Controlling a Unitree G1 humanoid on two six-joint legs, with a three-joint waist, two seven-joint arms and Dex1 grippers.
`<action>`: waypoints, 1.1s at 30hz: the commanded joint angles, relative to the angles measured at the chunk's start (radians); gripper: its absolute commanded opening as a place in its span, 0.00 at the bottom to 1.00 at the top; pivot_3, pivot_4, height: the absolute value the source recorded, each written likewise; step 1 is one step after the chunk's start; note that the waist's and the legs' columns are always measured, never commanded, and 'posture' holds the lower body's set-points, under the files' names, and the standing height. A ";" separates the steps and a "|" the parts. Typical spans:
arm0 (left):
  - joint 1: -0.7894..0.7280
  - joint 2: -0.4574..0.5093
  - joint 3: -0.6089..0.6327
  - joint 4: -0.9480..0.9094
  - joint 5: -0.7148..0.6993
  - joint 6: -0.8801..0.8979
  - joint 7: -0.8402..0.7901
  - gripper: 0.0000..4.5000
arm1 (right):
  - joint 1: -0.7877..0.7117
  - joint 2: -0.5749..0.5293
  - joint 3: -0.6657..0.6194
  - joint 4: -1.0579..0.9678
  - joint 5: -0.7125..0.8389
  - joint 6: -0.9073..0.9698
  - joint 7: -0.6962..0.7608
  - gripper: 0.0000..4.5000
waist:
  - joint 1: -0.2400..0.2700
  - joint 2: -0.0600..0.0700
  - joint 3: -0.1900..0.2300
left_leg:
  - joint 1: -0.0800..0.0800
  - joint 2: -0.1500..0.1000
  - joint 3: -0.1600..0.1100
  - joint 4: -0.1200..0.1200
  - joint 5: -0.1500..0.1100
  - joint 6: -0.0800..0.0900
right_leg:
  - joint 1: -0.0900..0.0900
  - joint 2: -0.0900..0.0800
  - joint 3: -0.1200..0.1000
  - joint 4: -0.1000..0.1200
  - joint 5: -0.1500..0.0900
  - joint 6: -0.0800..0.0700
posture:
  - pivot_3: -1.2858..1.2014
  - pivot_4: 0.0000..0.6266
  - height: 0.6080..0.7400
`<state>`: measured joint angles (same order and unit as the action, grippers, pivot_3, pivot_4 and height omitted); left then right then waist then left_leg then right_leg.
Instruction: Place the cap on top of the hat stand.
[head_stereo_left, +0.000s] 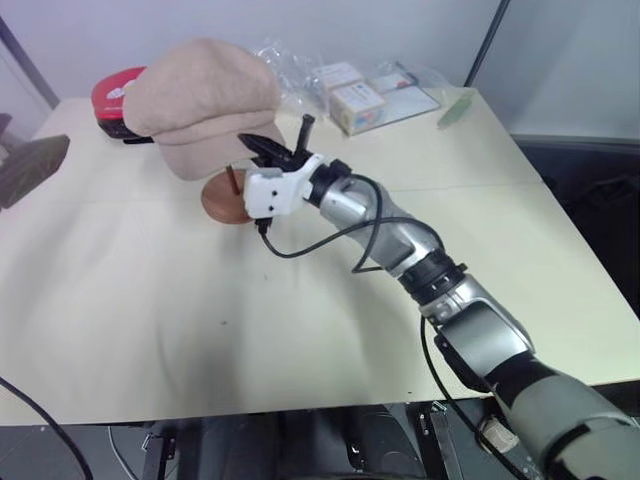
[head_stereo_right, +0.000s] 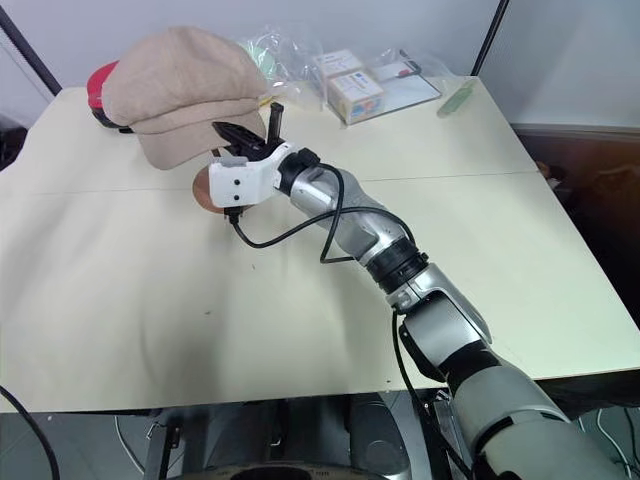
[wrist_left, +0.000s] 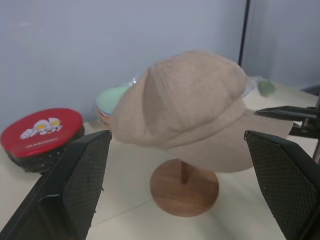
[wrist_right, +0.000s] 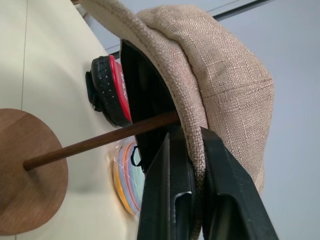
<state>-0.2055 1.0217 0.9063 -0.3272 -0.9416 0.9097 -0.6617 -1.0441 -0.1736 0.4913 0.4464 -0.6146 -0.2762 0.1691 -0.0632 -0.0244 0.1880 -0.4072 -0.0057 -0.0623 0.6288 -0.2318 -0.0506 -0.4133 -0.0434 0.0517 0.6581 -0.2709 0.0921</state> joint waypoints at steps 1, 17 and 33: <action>-0.024 0.026 -0.051 -0.009 0.011 -0.043 -0.023 1.00 | -0.023 0.018 -0.033 -0.012 0.013 0.011 -0.014 0.45 | 0.000 0.000 0.000 | 0.000 0.000 0.000 0.000 0.000 0.000 | 0.000 0.000 0.000 0.000 0.000 0.000 | 0.52 0.24 1.00; -0.072 0.052 -0.644 -0.245 0.598 -0.412 0.135 1.00 | 0.407 -0.355 -0.285 -0.641 0.513 0.338 0.575 0.99 | 0.025 0.001 0.001 | 0.000 -0.001 0.000 0.002 0.000 0.000 | 0.003 -0.001 0.000 -0.001 0.000 0.000 | 0.52 0.24 1.00; -0.357 -0.120 -1.148 0.078 1.413 -0.735 0.318 1.00 | 0.181 -0.612 -0.761 -0.795 1.459 1.394 0.715 0.99 | 0.025 0.004 0.003 | 0.000 -0.002 0.001 0.003 -0.001 0.002 | 0.003 0.001 0.000 -0.002 0.000 0.000 | 0.52 0.24 1.00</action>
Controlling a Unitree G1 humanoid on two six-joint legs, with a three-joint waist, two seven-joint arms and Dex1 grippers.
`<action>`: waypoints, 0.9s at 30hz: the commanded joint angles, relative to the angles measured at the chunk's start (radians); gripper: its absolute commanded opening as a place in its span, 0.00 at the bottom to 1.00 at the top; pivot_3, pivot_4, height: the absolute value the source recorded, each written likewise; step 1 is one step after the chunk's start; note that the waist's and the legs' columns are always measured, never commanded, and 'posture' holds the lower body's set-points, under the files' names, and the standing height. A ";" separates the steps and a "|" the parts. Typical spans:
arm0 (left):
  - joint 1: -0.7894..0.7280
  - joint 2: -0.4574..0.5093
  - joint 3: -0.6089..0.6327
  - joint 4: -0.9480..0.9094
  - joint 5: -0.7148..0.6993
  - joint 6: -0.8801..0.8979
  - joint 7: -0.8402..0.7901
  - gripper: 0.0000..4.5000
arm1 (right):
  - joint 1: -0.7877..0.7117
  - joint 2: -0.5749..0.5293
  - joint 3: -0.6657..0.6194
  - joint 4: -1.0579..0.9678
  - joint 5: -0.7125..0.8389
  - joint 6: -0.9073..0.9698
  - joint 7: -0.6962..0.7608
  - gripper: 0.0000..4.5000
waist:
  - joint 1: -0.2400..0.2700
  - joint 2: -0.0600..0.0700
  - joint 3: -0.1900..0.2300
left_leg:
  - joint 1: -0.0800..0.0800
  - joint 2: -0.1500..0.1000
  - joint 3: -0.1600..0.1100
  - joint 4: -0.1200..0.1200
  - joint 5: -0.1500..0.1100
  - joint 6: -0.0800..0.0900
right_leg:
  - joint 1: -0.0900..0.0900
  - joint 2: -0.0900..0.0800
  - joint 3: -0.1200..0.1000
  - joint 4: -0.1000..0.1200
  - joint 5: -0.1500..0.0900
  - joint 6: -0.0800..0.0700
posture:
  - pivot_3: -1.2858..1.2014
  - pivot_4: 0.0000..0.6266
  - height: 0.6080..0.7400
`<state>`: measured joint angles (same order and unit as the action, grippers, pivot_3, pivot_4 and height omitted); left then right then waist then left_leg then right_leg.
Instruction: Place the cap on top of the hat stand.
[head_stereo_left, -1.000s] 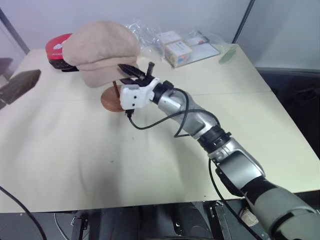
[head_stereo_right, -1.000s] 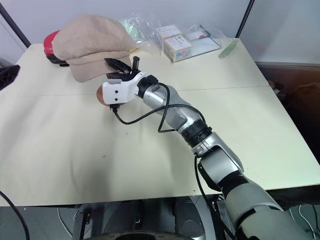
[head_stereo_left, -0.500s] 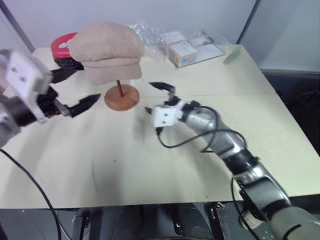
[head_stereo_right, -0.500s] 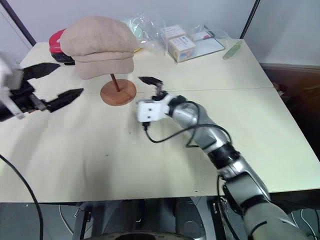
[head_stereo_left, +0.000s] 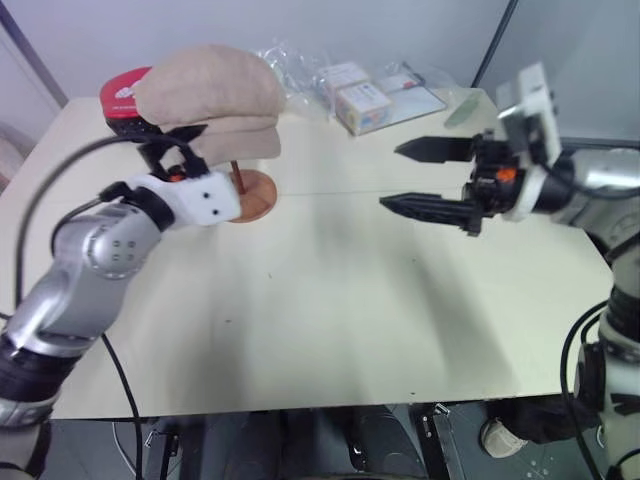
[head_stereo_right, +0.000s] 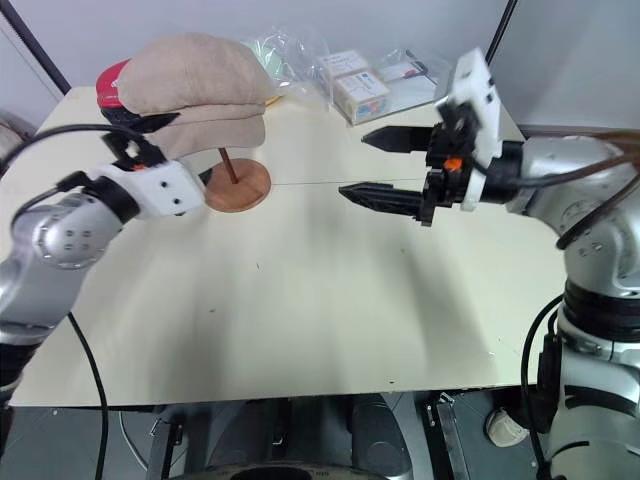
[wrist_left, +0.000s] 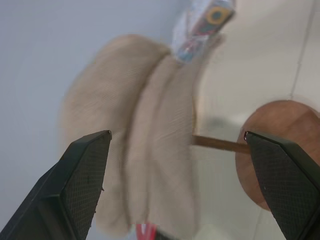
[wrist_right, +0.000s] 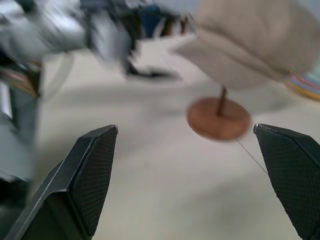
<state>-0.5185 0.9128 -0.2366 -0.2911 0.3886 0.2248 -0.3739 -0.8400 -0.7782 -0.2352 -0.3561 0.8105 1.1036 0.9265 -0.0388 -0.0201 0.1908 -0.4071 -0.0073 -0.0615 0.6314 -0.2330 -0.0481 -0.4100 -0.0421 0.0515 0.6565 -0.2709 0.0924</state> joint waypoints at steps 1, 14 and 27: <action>-0.050 -0.022 -0.001 0.058 0.090 -0.061 0.030 0.94 | -0.022 -0.008 -0.031 0.005 0.033 0.012 -0.053 1.00 | 0.000 0.000 0.000 | 0.000 0.000 0.000 0.000 0.000 0.000 | 0.000 0.000 0.000 0.000 0.000 0.000 | 0.52 0.24 1.00; 0.002 0.045 0.262 0.213 -0.045 -0.502 0.073 0.01 | -0.014 -0.064 -0.053 -0.004 0.123 0.000 -0.097 1.00 | -0.003 0.000 0.000 | -0.001 0.002 0.000 0.000 0.000 0.001 | -0.002 -0.002 0.000 0.000 0.000 0.000 | 0.52 0.24 1.00; -0.092 0.091 0.257 0.724 -0.212 -1.144 -0.106 0.01 | -0.034 -0.079 0.030 0.052 0.080 -0.083 -0.074 1.00 | 0.004 0.000 0.000 | -0.002 0.002 0.001 0.000 0.000 0.001 | -0.002 -0.002 0.000 0.000 0.000 0.000 | 0.52 0.24 1.00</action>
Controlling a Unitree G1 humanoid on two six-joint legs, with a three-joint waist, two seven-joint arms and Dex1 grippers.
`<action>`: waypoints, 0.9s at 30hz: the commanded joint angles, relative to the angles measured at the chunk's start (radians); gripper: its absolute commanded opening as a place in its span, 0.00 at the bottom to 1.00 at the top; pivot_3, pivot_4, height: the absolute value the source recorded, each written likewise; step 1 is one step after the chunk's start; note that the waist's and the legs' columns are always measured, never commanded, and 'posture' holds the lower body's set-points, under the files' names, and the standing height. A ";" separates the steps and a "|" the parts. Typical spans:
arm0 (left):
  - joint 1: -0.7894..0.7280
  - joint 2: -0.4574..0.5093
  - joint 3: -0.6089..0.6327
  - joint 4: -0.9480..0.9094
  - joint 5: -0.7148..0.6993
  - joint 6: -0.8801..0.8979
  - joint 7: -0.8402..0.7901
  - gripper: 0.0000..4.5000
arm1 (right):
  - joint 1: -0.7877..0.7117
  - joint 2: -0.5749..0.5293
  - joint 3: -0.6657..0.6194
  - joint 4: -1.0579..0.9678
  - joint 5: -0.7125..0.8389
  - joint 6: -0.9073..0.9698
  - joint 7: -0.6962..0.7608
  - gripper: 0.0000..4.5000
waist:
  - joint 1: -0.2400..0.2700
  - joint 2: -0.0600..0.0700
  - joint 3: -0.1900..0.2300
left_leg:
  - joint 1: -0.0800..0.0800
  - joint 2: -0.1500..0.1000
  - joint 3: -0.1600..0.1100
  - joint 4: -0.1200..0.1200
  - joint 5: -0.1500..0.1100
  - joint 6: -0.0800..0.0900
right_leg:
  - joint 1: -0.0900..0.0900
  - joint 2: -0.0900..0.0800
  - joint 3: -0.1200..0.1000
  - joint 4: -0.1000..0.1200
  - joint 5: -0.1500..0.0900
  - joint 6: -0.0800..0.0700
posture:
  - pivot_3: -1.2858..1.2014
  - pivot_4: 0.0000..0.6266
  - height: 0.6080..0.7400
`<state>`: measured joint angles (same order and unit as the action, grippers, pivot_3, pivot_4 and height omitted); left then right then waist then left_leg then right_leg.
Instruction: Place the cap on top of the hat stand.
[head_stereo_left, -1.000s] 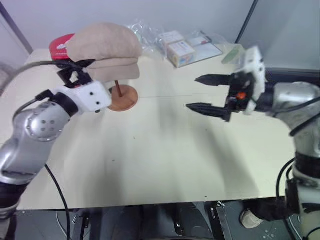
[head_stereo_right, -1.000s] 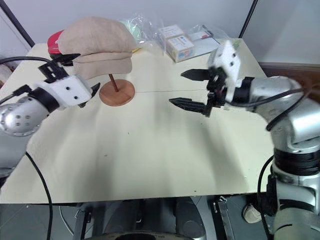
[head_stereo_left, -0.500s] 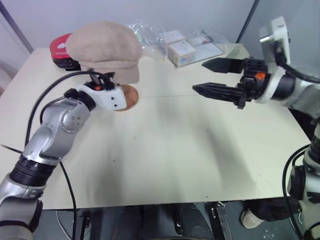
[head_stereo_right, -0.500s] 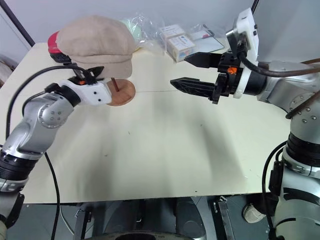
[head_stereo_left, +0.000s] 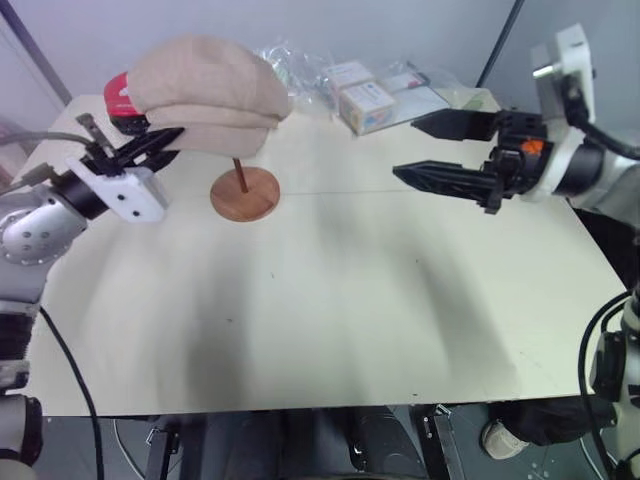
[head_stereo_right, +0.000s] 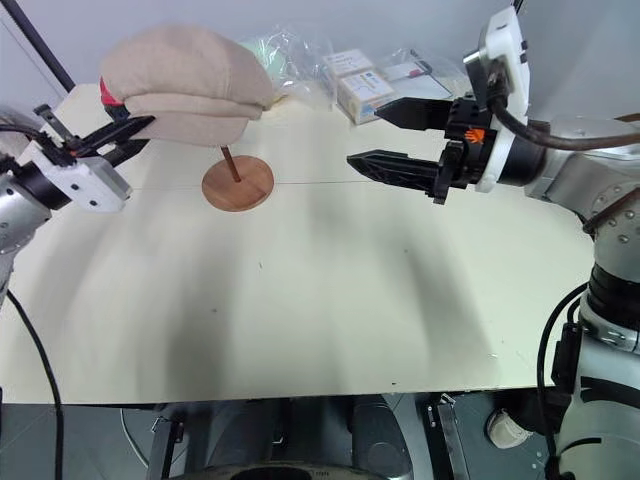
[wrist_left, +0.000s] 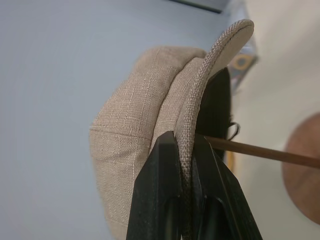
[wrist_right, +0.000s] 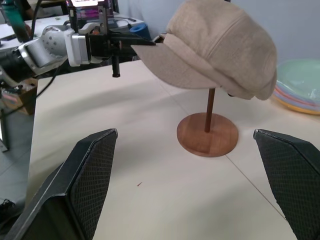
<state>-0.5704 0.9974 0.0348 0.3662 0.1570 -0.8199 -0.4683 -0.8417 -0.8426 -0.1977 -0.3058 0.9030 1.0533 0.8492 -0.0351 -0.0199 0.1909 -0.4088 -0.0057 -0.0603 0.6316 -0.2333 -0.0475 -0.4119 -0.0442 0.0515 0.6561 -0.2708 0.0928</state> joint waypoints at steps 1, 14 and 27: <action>-0.057 0.003 -0.025 0.109 0.034 -0.127 -0.009 0.01 | -0.036 -0.015 -0.004 0.005 -0.017 -0.036 0.002 1.00 | -0.001 0.000 0.000 | 0.000 0.000 0.000 0.000 0.000 0.000 | 0.000 0.000 0.000 0.000 0.000 0.000 | 0.52 0.24 1.00; -0.033 0.004 -0.022 0.128 -0.002 -0.131 -0.042 0.91 | -0.005 -0.037 0.001 0.011 -0.048 -0.060 -0.005 1.00 | -0.009 0.000 0.000 | 0.000 0.000 0.000 0.000 0.000 0.000 | 0.000 0.000 0.000 0.001 0.000 0.000 | 0.52 0.24 1.00; 0.634 0.122 0.578 -0.591 -0.827 1.180 -0.317 0.99 | 0.044 -0.059 0.065 0.161 -0.172 -0.187 0.097 1.00 | -0.006 0.001 0.001 | 0.001 0.002 -0.001 0.000 0.000 0.001 | 0.000 0.001 -0.001 0.002 0.000 -0.001 | 0.52 0.24 1.00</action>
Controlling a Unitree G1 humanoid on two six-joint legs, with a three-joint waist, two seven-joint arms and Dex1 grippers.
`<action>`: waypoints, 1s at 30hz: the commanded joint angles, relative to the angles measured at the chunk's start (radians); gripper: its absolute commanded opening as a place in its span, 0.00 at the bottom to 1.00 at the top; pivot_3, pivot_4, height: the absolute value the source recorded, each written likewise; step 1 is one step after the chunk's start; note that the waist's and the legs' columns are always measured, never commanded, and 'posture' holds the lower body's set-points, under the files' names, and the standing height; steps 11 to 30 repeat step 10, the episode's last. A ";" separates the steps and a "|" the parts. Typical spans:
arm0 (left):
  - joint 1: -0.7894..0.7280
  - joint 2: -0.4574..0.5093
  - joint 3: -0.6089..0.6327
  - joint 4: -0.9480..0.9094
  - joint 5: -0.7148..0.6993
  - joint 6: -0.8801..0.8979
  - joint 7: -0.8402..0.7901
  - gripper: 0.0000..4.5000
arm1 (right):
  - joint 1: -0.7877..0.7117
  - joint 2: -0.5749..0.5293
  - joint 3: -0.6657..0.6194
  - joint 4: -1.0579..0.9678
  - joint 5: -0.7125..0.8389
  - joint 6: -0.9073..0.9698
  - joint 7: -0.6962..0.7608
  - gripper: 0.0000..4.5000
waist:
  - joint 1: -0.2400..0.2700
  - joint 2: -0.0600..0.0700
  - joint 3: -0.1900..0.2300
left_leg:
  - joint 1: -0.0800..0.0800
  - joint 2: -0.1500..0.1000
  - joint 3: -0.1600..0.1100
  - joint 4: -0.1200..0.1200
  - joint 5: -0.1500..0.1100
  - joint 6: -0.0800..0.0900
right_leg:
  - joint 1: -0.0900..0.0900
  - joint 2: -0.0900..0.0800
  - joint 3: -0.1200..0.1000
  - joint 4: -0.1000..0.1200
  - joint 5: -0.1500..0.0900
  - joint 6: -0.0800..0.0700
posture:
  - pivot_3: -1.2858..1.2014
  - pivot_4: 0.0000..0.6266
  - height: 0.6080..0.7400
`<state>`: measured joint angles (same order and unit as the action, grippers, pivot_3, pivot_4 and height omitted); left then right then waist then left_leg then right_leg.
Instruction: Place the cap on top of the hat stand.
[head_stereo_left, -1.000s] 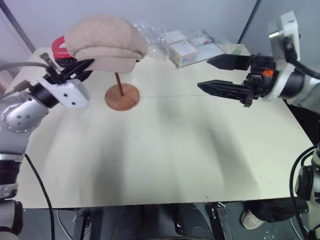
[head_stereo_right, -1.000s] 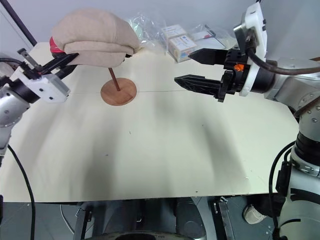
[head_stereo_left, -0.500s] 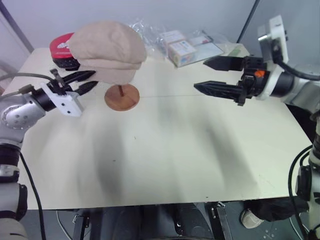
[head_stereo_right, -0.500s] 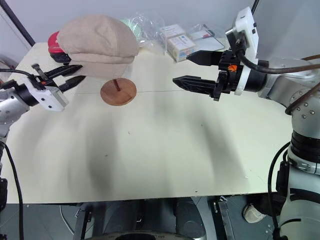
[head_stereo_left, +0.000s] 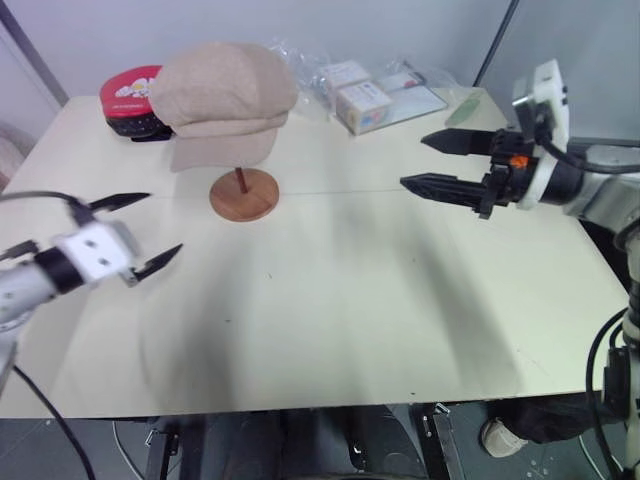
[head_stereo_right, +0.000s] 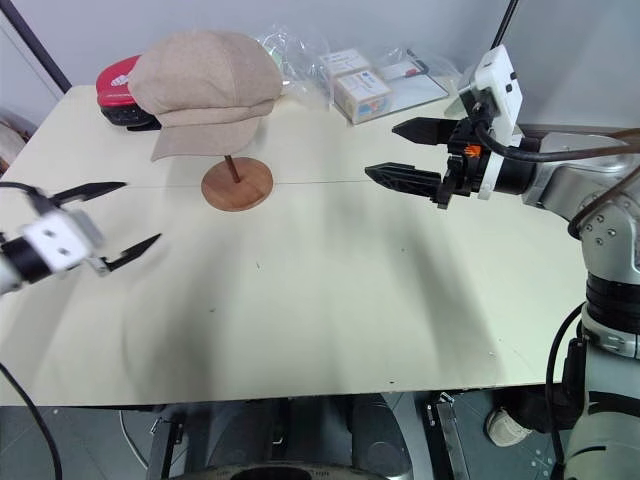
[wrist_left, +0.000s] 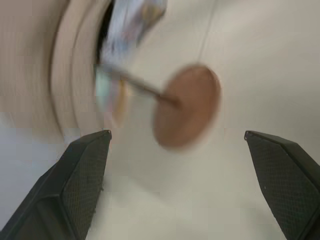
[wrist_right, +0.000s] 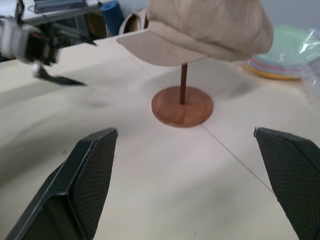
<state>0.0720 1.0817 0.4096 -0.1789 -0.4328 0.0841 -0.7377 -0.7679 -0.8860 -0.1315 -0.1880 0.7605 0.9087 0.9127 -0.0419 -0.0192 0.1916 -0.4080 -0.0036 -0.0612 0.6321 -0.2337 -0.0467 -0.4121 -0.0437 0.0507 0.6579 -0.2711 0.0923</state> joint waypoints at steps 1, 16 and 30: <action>-0.011 0.050 0.254 -0.035 -0.298 0.375 -0.060 0.99 | -0.038 -0.015 0.005 0.065 -0.038 -0.048 0.045 1.00 | 0.001 0.000 0.000 | 0.000 0.000 0.000 0.000 0.000 0.000 | 0.000 0.000 -0.001 0.000 0.000 0.000 | 0.52 0.24 1.00; -0.034 0.135 0.572 0.138 -0.453 0.734 -0.237 0.99 | -0.112 0.004 0.034 0.224 -0.087 -0.074 0.126 1.00 | -0.006 0.002 0.001 | 0.000 0.000 0.001 -0.001 0.000 0.000 | 0.000 0.002 0.000 -0.001 0.000 0.000 | 0.52 0.24 1.00; -0.034 0.135 0.572 0.138 -0.453 0.734 -0.237 0.99 | -0.112 0.004 0.034 0.224 -0.087 -0.074 0.126 1.00 | -0.006 0.002 0.001 | 0.000 0.000 0.001 -0.001 0.000 0.000 | 0.000 0.002 0.000 -0.001 0.000 0.000 | 0.52 0.24 1.00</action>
